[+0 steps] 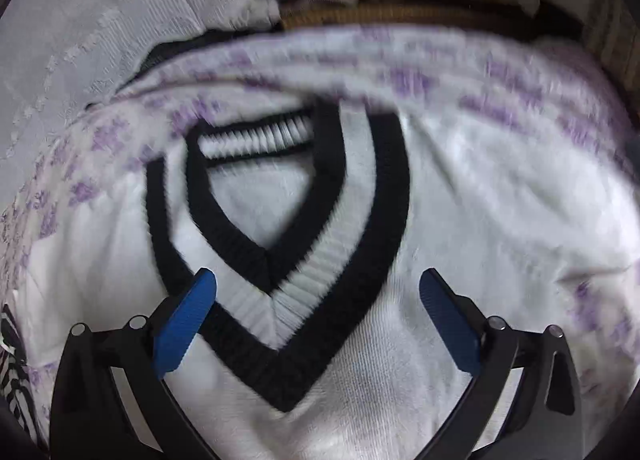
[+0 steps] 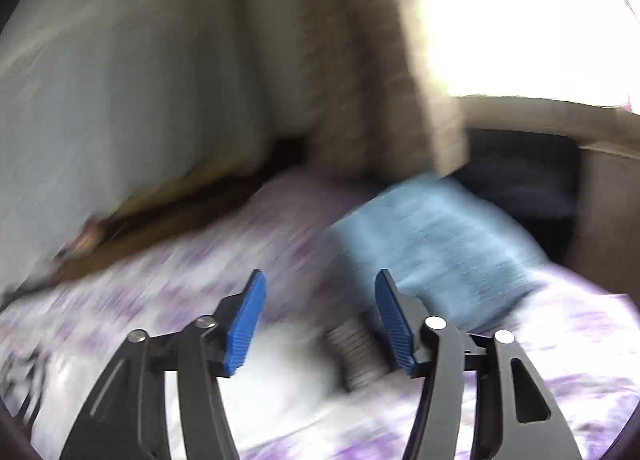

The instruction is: Fold small clothes

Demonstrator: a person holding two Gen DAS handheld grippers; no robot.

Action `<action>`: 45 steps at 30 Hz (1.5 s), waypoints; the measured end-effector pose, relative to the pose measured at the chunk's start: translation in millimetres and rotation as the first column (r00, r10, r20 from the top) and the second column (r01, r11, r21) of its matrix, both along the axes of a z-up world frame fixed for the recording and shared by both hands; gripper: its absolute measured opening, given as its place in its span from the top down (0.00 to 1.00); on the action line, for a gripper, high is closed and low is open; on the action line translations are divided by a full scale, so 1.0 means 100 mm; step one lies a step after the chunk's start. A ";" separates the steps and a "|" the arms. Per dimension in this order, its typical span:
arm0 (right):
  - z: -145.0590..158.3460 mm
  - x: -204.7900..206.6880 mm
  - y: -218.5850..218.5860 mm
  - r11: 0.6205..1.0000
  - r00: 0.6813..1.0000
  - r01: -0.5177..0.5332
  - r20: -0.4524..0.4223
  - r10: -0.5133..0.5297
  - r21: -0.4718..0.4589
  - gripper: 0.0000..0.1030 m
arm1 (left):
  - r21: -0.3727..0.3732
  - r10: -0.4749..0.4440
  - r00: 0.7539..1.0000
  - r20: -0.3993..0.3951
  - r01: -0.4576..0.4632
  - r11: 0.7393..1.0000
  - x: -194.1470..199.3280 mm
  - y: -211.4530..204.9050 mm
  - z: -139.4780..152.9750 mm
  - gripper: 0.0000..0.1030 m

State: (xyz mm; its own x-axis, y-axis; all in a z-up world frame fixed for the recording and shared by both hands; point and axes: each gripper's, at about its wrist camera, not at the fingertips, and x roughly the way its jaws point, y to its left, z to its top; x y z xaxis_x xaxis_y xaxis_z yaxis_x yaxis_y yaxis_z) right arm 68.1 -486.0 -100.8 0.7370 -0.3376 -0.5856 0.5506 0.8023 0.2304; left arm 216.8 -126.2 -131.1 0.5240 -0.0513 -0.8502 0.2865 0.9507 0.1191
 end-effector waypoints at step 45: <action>-0.41 -1.12 1.95 0.694 0.668 -0.693 -0.190 0.720 0.193 0.87 | -0.368 -0.060 0.988 -0.143 0.003 0.930 -2.48 2.22 0.01 0.91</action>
State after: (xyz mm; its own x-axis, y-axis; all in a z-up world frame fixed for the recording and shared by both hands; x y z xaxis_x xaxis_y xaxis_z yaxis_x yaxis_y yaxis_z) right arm -43.9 -290.8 -141.6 0.5676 0.2947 -0.7687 -0.1263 0.9539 0.2724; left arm -31.2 95.4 -129.9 0.3857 -0.3883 -0.8369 0.3045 0.9099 -0.2818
